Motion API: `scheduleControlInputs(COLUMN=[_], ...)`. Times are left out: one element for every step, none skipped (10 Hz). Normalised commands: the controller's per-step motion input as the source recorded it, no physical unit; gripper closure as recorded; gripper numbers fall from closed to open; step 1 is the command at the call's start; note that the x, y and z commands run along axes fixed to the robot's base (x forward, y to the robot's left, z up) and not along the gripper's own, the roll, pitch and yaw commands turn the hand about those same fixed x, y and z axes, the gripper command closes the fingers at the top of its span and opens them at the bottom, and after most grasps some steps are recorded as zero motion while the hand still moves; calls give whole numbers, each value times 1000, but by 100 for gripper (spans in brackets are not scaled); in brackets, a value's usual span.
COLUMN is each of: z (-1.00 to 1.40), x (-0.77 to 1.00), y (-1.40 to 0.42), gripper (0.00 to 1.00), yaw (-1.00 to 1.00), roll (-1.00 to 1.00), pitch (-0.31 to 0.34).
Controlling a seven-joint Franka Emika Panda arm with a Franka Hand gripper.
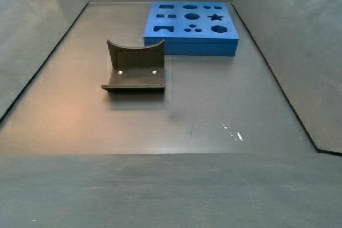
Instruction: Insert the double-square object.
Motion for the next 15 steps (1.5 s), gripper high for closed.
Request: scheduleControlInputs(z=[-617,-660,-660,-763,-834,-826,-931,-757,-634,-546,-469,-397,-326,-351,-460], x=[846,743,546,311,231,69,20,0,71,214,223,260,251,160,49], y=[0,0,0,0,9,191,100,123,26,63,163,163,163,23,0], gripper=[100,100,100,100,100,100,100,100,100,100,100,100,100,100,100], yaw=[-246,-243,-177,-34,-69,-63,-106,-100,-80,-109,-160,-143,-111,0,0], roll=[114,217,249,187,133,-163,-20,37,60,0,16,0,0,0,-54], pitch=[29,117,164,134,36,-14,-11,0,26,66,111,100,49,0,-30])
